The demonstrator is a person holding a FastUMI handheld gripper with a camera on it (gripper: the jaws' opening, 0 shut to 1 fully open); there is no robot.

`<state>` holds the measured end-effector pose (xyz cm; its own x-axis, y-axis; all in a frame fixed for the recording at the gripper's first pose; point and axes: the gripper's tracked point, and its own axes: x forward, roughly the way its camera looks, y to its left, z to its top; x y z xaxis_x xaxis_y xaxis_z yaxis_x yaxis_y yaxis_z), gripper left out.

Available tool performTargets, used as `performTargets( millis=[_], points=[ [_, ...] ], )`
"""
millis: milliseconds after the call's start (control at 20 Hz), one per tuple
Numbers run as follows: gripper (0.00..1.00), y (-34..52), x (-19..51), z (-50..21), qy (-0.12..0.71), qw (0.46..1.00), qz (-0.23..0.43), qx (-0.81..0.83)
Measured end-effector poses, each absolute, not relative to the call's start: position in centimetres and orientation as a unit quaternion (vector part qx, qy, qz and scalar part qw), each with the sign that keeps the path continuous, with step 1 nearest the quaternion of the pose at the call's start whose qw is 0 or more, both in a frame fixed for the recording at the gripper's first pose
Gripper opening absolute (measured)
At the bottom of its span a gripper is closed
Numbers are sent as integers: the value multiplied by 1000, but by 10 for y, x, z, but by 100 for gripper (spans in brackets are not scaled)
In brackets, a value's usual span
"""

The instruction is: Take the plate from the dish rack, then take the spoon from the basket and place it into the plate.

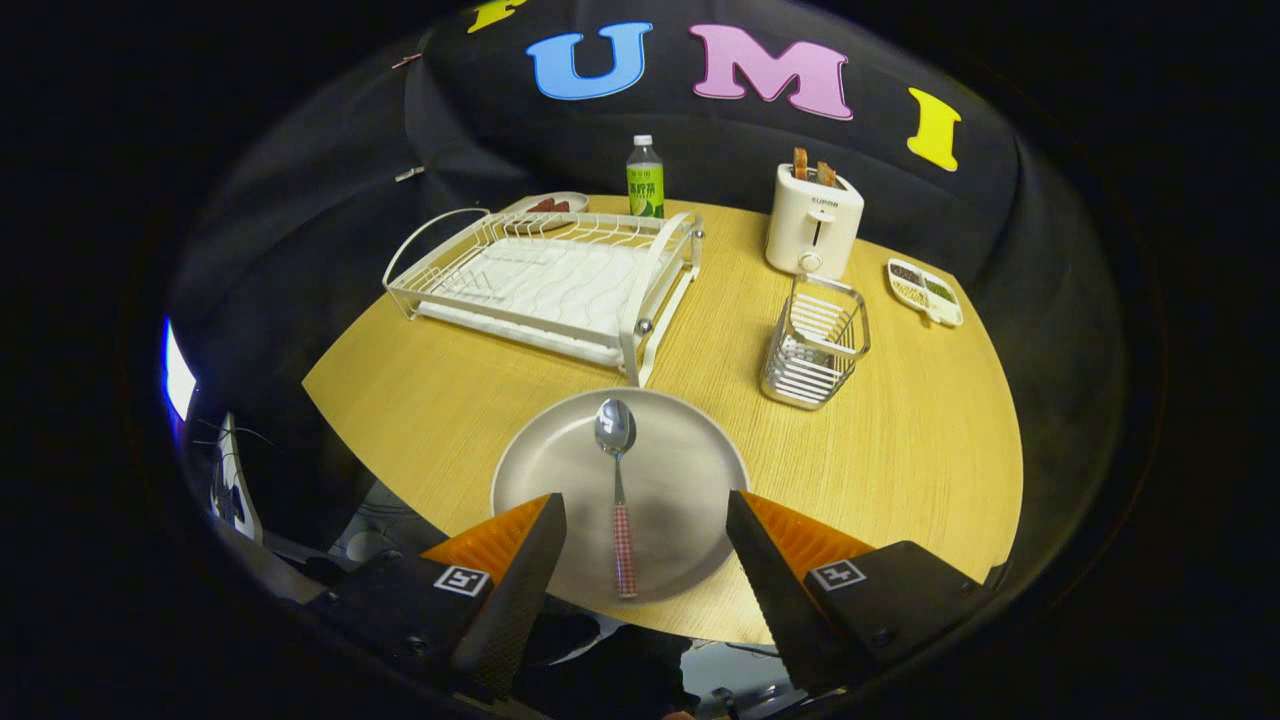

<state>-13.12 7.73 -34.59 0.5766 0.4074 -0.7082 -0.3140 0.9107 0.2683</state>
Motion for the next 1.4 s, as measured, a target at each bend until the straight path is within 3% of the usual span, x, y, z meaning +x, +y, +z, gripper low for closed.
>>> performTargets(
  millis=[400,850,1100,1400],
  points=[
    [98,33,-30,-179,228,960,141,81],
    [99,-27,6,-15,59,994,84,30],
    [98,-44,4,43,-2,998,57,15],
    [98,-48,0,60,-18,999,50,13]
  ],
)
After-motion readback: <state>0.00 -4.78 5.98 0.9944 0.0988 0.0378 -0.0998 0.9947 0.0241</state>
